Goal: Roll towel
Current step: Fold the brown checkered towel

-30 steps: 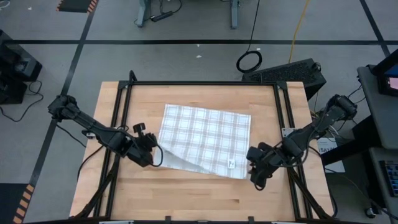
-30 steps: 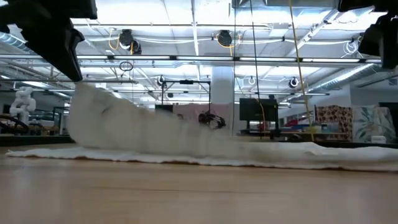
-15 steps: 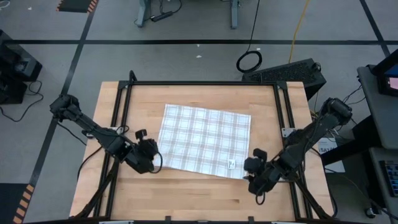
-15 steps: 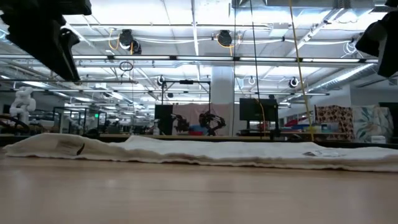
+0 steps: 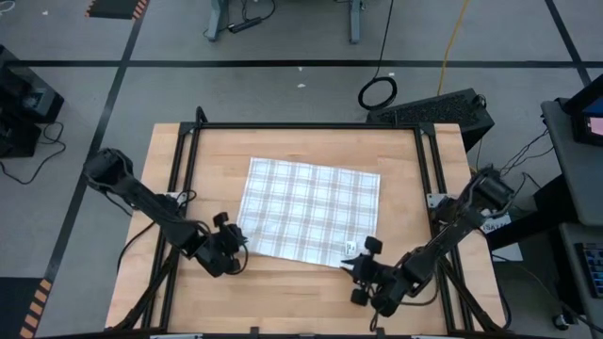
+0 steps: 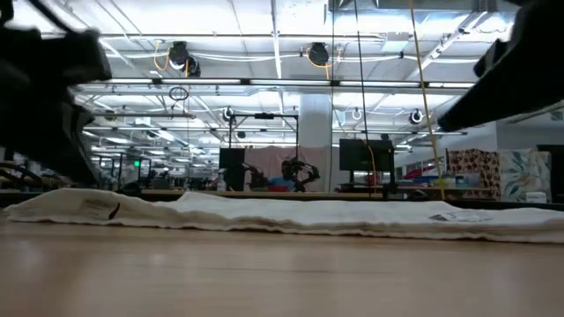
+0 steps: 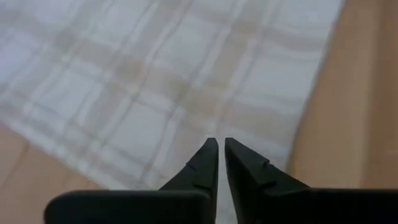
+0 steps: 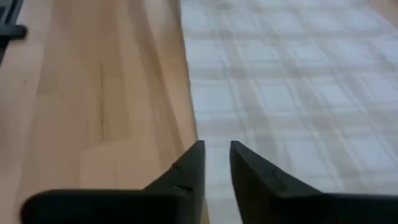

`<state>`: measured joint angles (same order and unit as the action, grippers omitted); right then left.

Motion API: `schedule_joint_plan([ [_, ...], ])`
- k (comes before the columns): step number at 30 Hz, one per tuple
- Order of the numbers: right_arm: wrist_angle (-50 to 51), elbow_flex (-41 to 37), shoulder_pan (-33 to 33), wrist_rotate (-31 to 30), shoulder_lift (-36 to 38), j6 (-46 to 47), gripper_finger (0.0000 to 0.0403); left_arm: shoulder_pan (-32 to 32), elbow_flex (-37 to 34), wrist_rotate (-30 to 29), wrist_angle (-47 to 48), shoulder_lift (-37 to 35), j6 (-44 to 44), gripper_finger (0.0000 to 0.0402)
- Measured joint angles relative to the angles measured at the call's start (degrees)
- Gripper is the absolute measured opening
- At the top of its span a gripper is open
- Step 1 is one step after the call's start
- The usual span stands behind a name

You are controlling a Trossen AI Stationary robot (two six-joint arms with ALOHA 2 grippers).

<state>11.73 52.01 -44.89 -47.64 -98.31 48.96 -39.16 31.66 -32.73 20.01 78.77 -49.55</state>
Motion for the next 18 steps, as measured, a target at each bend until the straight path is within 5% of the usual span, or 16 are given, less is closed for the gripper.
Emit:
schedule_joint_plan([
  [6,-13.40,-0.04,6.18,-1.39,-4.07,-12.33,0.0004,0.02,0.42,2.56,1.33,0.95,0.75,0.0024],
  [12,-20.38,-0.04,14.18,9.35,-3.23,-31.01,0.0008,0.31,2.79,-5.04,-0.55,-1.39,6.11,0.0024],
  [18,-27.26,-5.84,19.72,16.70,-2.30,-34.83,0.0003,2.97,-0.15,-5.40,-13.46,1.10,12.88,0.0024],
])
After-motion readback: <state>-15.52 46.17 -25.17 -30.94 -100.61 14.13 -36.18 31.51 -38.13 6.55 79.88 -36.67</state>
